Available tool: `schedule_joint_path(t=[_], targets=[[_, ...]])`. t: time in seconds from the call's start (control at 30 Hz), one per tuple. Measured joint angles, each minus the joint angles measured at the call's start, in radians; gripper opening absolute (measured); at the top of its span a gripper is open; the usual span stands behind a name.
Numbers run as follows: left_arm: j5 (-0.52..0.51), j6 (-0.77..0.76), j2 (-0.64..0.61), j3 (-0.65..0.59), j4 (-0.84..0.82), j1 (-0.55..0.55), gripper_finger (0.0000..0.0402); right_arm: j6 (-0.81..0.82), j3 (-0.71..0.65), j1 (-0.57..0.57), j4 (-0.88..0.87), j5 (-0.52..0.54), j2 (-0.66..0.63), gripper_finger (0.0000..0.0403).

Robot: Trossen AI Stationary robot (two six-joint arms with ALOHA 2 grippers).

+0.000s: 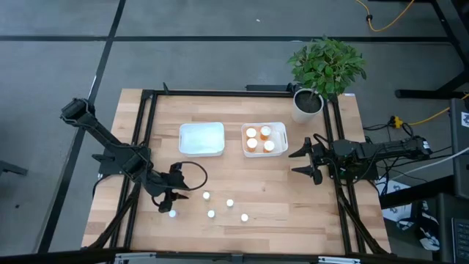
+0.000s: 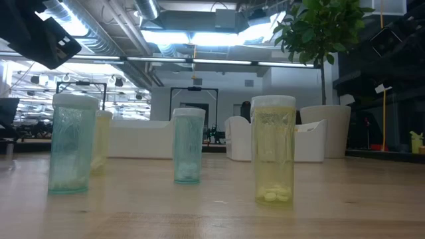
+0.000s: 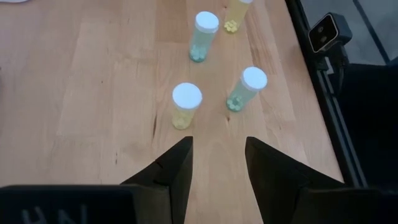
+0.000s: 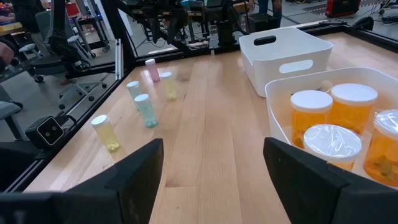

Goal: Pick and place medicine bottles into bin by pill shape (circle, oval)
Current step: Put the pink pill bottle into the left white bin

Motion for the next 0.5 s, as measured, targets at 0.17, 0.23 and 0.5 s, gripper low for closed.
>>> schedule_joint_path(t=[0.17, 0.23, 0.5], targets=[[-0.016, 0.000, 0.000, 0.000, 0.003, 0.001, 0.0141, 0.000, 0.000, 0.000, 0.000, 0.000, 0.000, 0.0279], [-0.043, -0.022, 0.003, 0.000, 0.002, 0.008, 0.0141, 0.000, 0.000, 0.000, 0.000, 0.000, 0.000, 0.0279], [-0.113, -0.005, 0.108, 0.000, 0.002, 0.081, 0.0141, 0.000, 0.000, 0.000, 0.000, 0.000, 0.000, 0.0279]])
